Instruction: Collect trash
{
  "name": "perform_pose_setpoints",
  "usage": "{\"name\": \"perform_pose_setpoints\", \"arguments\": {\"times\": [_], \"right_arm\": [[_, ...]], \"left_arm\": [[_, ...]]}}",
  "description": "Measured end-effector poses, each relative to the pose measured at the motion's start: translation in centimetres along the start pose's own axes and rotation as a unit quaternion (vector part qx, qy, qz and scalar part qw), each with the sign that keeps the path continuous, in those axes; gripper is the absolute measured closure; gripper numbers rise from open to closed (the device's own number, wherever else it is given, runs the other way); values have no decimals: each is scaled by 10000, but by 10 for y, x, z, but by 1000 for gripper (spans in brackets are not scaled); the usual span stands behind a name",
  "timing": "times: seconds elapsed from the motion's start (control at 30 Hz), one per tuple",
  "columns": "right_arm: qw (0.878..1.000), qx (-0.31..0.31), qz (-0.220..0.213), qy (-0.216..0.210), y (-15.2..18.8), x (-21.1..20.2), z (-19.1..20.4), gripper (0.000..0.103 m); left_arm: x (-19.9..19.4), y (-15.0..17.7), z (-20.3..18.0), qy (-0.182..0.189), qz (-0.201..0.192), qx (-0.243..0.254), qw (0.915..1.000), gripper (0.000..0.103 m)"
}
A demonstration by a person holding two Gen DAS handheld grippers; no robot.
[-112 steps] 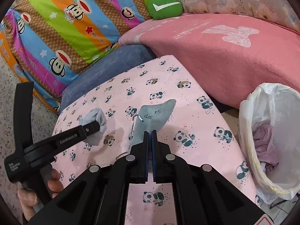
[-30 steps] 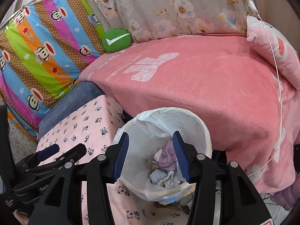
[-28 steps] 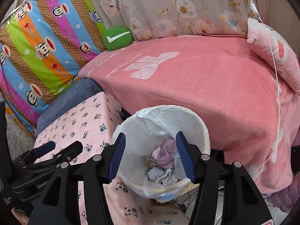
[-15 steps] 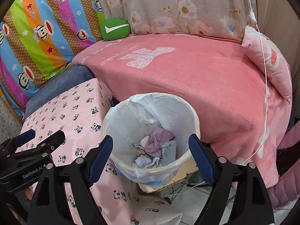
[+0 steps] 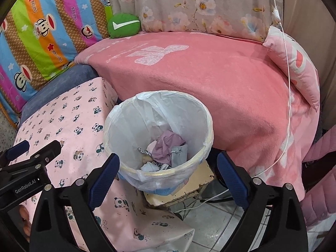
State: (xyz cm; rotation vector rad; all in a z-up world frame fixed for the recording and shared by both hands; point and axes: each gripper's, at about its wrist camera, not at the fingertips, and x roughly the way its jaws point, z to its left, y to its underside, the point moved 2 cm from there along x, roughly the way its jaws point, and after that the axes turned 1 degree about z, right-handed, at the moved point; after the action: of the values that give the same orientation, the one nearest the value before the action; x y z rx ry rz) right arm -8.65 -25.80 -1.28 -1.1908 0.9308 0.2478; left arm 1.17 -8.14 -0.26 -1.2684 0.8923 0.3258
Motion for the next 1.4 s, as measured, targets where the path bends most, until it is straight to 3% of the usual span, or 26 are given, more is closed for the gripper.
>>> {"name": "perform_pose_setpoints", "arguments": {"times": [0.7, 1.4], "right_arm": [[9993, -257, -116, 230, 11, -1, 6, 11], [9995, -278, -24, 124, 15, 2, 9, 11]], "left_arm": [[4, 11, -3, -96, 49, -32, 9999, 8], [8, 17, -6, -85, 257, -41, 9996, 8]]}}
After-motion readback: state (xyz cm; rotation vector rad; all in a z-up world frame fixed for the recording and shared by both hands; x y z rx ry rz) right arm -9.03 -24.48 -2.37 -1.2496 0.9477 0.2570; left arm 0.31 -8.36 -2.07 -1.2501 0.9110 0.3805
